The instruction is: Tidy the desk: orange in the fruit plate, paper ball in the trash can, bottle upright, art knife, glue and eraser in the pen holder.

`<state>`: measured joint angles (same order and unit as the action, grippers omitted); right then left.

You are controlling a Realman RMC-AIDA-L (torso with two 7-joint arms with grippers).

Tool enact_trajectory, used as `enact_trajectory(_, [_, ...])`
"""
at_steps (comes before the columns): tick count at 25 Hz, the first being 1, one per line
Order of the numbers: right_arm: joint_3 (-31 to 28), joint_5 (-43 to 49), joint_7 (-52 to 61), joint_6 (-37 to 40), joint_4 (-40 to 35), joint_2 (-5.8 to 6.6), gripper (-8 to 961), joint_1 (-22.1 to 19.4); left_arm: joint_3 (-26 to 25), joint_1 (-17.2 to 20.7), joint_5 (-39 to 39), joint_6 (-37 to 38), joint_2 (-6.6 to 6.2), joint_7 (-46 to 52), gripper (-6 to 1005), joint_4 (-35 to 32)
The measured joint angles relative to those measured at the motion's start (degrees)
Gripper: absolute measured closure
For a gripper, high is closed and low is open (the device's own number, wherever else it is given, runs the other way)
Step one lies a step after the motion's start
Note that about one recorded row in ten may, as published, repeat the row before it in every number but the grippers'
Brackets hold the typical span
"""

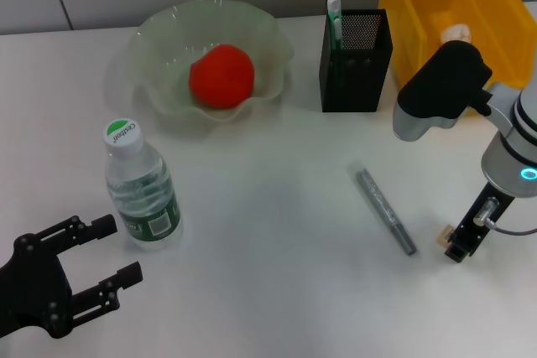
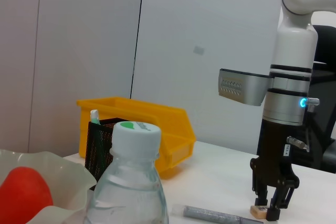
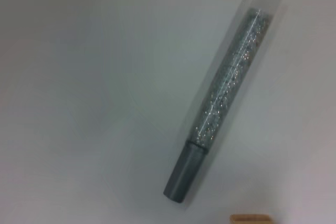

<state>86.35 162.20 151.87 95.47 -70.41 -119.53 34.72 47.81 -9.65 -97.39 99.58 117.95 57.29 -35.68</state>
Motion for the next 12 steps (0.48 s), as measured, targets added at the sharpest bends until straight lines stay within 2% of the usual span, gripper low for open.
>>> enact_trajectory(7, [-0.33, -1.74, -0.37, -0.26, -1.26, 0.13, 691, -0.12, 0.00, 0.26, 0.13, 0.00, 0.00, 0.01, 301, 0.00])
enact_trajectory(12, [-3.21, -1.39, -0.98, 1.74, -9.00, 0.39, 692, -0.80, 0.00, 0.13, 0.21, 0.05, 0.00, 0.01, 302, 0.00])
